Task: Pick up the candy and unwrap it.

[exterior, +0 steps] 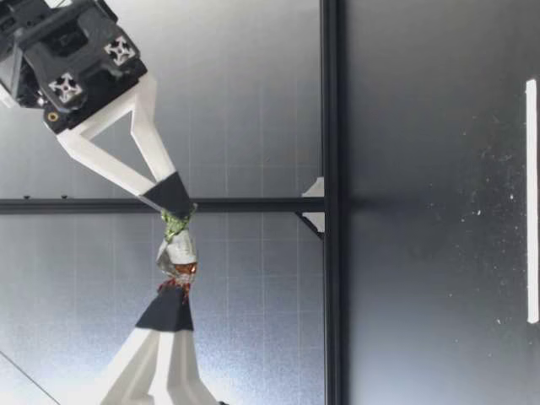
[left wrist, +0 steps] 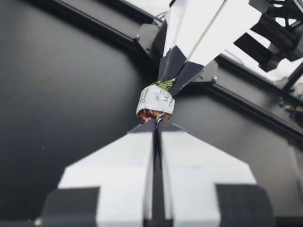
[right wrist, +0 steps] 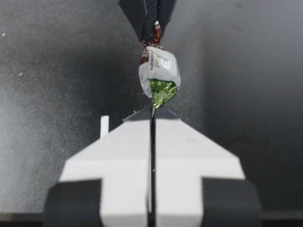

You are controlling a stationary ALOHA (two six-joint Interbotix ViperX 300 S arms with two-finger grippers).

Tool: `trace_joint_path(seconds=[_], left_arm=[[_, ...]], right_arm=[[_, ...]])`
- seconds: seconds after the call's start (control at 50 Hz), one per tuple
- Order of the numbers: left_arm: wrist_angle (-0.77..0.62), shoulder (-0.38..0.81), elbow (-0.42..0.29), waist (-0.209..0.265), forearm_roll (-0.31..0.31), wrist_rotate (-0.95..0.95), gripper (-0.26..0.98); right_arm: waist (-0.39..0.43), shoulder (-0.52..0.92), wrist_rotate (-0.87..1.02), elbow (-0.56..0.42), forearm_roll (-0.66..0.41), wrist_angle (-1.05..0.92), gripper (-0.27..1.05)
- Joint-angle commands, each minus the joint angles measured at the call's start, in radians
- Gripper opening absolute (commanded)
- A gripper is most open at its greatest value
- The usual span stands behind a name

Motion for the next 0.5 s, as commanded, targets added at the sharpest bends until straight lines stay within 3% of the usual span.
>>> trace_joint_path(seconds=[0.0, 0.08, 0.3, 0.48], left_arm=[[-0.008, -0.017, -0.005, 0.002, 0.002, -0.015, -0.15], [-0.008, -0.018, 0.0, 0.002, 0.003, -0.015, -0.15], [-0.002, -0.021, 0.015, 0.002, 0.011, 0.006, -0.15], [0.015, -0.025, 0.023, 0.002, 0.012, 0.026, -0.15]], right_arm=[[-0.008, -0.002, 0.003, -0.009, 0.002, -0.014, -0.05], [-0.006, 0.005, 0.006, -0.009, 0.002, -0.014, 0.06], [-0.006, 0.006, 0.011, 0.014, 0.002, -0.038, 0.58], [-0.006, -0.025, 0.003, 0.063, -0.002, -0.181, 0.57]])
